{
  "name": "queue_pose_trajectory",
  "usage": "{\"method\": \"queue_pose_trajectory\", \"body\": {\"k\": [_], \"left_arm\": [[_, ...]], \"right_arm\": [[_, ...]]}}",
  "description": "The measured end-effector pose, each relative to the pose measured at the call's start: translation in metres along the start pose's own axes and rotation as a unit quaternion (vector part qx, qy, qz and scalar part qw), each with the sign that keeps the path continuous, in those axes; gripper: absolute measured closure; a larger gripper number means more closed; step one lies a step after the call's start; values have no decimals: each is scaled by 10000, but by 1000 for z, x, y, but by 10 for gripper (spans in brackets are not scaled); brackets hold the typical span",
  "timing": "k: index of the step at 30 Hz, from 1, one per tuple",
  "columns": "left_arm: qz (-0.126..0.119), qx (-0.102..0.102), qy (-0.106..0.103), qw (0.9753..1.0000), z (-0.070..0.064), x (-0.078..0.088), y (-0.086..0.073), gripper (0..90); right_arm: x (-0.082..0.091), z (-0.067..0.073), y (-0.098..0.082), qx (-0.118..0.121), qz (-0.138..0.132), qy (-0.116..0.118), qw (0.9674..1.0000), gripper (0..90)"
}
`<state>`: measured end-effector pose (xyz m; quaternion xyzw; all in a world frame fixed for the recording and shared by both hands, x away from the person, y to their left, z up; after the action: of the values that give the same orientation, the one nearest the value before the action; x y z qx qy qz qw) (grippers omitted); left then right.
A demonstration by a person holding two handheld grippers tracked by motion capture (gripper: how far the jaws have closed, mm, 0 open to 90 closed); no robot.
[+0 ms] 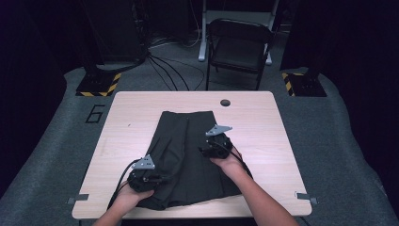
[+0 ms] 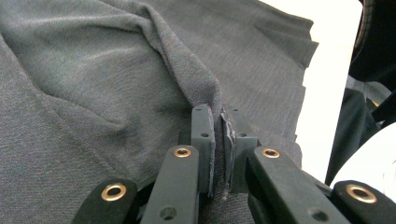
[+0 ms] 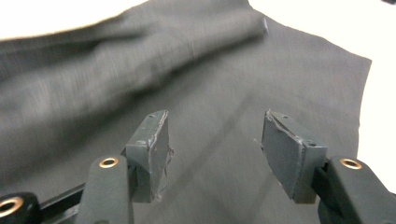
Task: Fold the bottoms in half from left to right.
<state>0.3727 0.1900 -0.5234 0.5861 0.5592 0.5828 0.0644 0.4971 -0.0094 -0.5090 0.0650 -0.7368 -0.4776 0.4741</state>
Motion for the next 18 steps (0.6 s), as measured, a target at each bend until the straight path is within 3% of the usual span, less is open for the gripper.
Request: {"method": "queue_pose_trajectory", "body": {"k": [1, 4, 5, 7, 8, 10, 12, 18], "left_arm": [[-63, -39, 27, 10000, -1, 2, 0, 842], [-146, -8, 42, 9999, -2, 4, 0, 845], [-205, 19, 24, 9998, -2, 6, 1, 845], [-210, 52, 9, 9998, -2, 6, 0, 845], [-199, 1, -9, 9998, -1, 6, 0, 845], [-213, 82, -7, 9997, -2, 6, -1, 845], [-197, 76, 8, 9998, -3, 3, -2, 845], [-105, 6, -16, 9999, -5, -3, -3, 845]], "right_arm": [[-7, 1, 20, -66, -72, 58, 9999, 403], [-14, 3, 33, -79, -96, 114, 9999, 401], [-25, 6, 47, 3, -67, 128, 9999, 392], [-30, 7, 51, 49, -50, 137, 9999, 392], [-39, 12, 59, -46, 38, 162, 9999, 382], [-43, 13, 62, -54, 20, 125, 9999, 381], [-58, 19, 70, 4, 77, 106, 9999, 376], [-80, 20, 67, -58, 158, 21, 9999, 371]]}}
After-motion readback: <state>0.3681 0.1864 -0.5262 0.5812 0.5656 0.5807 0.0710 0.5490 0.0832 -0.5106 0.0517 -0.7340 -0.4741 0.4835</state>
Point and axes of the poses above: each handheld gripper's, and its own axes: x roughly backward along the jaws, y roughly out of its top, z roughly to its left, the point moved 7 cm from there along -x, roughly forward along the jaws, and after that the axes turned 6 degrees about x, right-handed, at the moved point
